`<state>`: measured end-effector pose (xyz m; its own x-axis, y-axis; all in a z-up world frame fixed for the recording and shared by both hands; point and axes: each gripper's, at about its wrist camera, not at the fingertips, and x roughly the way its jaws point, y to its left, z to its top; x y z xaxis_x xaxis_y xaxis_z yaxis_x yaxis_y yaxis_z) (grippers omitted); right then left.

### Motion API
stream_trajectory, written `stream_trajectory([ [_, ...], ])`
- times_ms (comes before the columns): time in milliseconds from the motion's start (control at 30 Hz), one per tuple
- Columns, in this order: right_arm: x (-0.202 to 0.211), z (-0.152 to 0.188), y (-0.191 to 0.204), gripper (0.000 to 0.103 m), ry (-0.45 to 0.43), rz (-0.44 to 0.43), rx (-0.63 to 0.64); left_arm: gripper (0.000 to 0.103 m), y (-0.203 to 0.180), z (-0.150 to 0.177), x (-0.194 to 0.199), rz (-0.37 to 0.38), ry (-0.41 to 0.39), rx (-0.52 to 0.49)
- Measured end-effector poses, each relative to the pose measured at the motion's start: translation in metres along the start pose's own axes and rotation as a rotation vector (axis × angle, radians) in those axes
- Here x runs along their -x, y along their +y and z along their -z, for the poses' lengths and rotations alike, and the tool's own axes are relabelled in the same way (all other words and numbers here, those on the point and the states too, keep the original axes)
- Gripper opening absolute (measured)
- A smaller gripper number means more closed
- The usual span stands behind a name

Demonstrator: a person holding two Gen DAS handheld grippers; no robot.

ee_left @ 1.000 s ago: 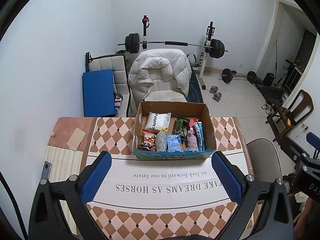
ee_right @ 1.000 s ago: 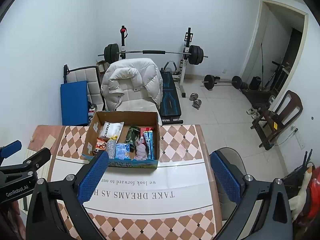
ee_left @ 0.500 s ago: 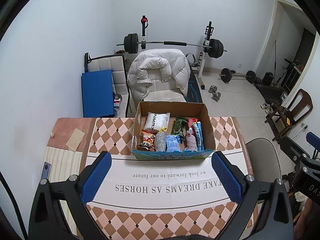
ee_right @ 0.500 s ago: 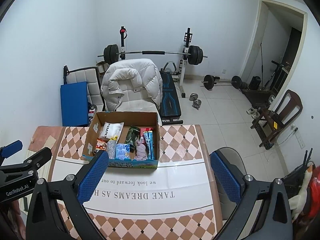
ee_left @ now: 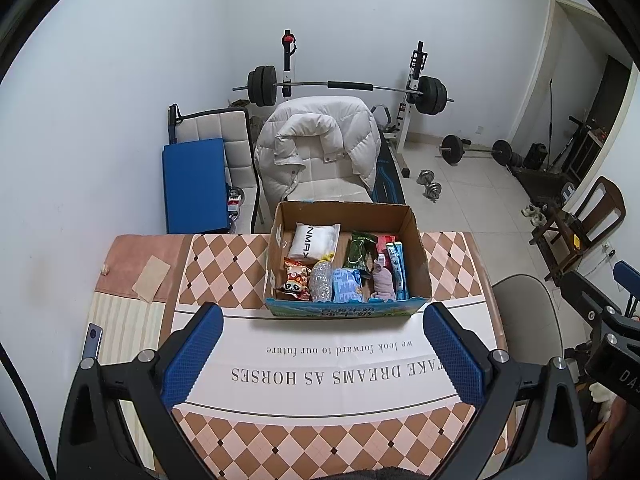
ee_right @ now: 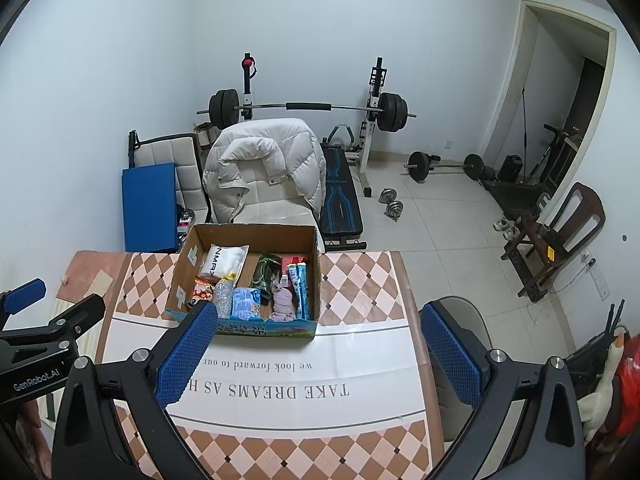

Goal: Organize soft objects

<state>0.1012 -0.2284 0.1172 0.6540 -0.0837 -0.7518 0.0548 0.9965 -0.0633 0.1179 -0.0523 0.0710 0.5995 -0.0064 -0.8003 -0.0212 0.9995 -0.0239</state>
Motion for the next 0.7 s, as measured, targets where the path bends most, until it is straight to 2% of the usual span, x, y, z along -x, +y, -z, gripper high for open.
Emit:
stream_trajectory([
  [700, 0.0029, -0.0046, 0.0011, 0.103, 0.000, -0.007, 0.002, 0.103, 0.0012, 0.0019, -0.0011, 0.005, -0.004, 0.003],
])
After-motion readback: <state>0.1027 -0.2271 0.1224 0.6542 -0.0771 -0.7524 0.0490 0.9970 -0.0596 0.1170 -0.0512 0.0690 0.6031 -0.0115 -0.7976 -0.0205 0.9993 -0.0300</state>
